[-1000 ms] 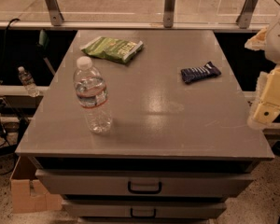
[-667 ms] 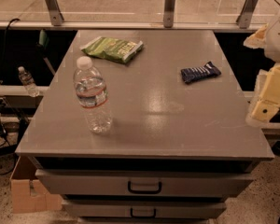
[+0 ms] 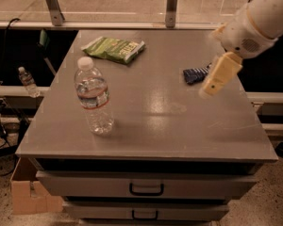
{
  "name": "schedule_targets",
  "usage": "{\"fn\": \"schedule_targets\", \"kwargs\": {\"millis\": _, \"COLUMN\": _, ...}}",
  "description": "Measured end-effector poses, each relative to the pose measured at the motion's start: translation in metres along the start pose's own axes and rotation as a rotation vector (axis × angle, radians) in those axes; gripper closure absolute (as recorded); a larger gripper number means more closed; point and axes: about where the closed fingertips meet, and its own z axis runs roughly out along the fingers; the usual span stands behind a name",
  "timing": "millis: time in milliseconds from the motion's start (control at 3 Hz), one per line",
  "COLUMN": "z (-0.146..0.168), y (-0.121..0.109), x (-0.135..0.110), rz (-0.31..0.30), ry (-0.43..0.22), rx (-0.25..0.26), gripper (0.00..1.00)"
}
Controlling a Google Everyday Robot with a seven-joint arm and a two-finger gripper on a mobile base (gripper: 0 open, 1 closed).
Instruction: Move green jalapeno chip bag near water bottle
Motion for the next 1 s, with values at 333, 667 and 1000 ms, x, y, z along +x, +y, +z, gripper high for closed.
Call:
{"fn": "schedule_targets", "kwargs": {"millis": 333, "z": 0.061, "y": -0.048, "x": -0.049, "rz": 0.02, "ry": -0.172, "rx": 0.017, "gripper": 0.0}}
{"fn": "schedule_targets", "kwargs": {"millis": 667, "z": 0.062, "y": -0.048, "x": -0.05, "rz": 0.019, "ry": -0.173, "rx": 0.016, "gripper": 0.0}}
{"fn": "schedule_targets", "kwargs": {"millis": 1000, "z": 0.089, "y": -0.057, "x": -0.075, "rz": 0.051, "ry": -0.241, "rx": -0.002, "gripper": 0.0}}
